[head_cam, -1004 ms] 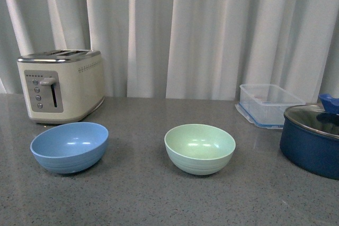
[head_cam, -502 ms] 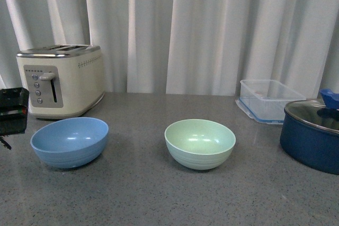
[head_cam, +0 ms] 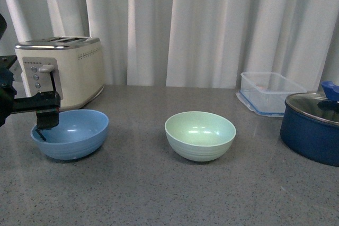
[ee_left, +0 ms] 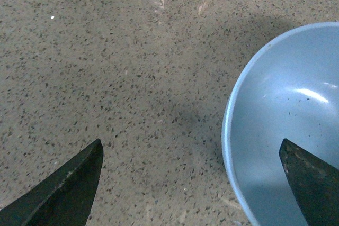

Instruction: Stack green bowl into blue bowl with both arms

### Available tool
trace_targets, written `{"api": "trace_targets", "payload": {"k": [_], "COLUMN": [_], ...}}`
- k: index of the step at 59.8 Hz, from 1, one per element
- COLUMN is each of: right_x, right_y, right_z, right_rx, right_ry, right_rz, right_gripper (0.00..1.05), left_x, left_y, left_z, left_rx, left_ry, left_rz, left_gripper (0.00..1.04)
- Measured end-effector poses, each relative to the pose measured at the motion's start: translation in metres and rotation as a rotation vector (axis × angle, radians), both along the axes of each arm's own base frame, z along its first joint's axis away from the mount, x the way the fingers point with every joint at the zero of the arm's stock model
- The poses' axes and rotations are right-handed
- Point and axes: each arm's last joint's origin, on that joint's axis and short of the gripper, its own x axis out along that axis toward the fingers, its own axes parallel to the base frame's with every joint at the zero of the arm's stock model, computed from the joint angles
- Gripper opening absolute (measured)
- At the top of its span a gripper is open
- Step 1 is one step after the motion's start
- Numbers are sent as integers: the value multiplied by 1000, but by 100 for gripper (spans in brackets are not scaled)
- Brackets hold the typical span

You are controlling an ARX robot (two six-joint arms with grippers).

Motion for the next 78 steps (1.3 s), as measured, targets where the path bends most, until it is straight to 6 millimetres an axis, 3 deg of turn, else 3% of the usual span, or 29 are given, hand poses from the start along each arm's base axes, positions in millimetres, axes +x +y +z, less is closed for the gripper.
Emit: {"api": "trace_targets", "payload": {"k": [26,60,65,78], "right_x": [0,0,0,0], "right_y": [0,0,0,0], "right_z": [0,0,0,0], "right_rx": [0,0,0,0], "right_ry": [0,0,0,0], "right_rz": [0,0,0,0], "right_gripper": [95,95,95,95], "left_x": [27,32,34,33], "left_y": [-12,-14,-14,-18], "left_z": [-12,-25,-17,-14], "left_rx": [28,-31,-50,-74], "left_ry": [12,45,21,19], "left_rz": [-5,18,23,30], "left_gripper": [98,14,6,6]}}
